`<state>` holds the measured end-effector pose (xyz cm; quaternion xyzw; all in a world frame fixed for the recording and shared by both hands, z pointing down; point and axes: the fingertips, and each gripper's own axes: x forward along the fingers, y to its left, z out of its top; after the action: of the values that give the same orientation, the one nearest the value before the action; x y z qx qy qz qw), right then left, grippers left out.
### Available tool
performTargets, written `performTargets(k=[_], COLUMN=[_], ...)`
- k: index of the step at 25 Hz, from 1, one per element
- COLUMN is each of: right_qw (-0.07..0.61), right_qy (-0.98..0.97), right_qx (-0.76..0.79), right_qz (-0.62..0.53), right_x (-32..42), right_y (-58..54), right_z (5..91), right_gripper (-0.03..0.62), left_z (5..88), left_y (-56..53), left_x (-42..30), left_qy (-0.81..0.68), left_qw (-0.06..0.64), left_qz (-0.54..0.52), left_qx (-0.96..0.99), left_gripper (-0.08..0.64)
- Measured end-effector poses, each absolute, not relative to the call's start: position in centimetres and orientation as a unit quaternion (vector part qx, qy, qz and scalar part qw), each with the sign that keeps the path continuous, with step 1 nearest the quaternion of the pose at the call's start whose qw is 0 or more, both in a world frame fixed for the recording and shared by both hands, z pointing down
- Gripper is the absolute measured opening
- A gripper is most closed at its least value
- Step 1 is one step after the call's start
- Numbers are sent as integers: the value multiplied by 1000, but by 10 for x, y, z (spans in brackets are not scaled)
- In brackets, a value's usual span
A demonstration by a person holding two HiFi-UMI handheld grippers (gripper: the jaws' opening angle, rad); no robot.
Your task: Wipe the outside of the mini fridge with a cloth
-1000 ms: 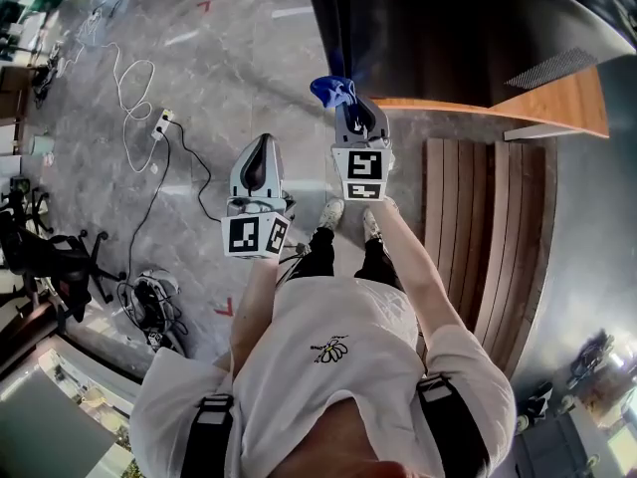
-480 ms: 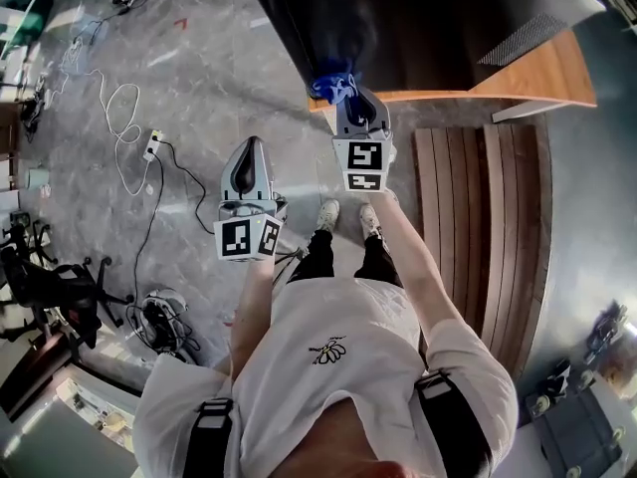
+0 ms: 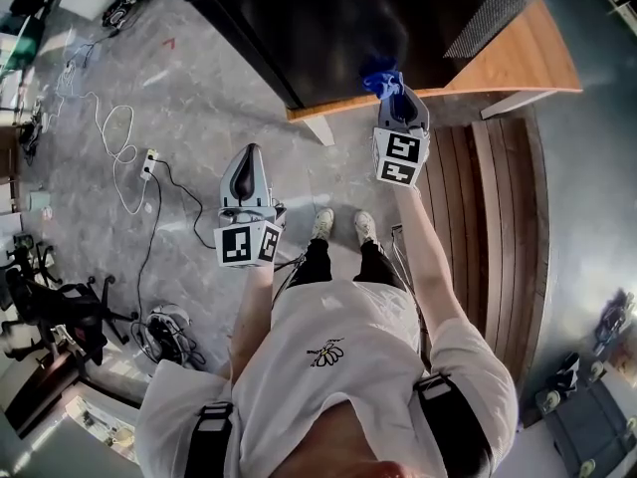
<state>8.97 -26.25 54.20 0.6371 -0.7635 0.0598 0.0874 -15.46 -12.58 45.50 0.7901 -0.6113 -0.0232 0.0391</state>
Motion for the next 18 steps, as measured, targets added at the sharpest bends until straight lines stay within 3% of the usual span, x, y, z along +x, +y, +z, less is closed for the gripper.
performTargets(k=[18], right_qw=[79], right_qy=[-639], right_qx=[760], right_qz=[90], right_x=[268], right_y=[-290], right_z=[553], right_gripper=[61], left_z=[465], left_y=[-128], left_x=[-112], left_qy=[-601], left_qw=[47], left_qz=[-11], left_qx=[798], left_gripper=[5])
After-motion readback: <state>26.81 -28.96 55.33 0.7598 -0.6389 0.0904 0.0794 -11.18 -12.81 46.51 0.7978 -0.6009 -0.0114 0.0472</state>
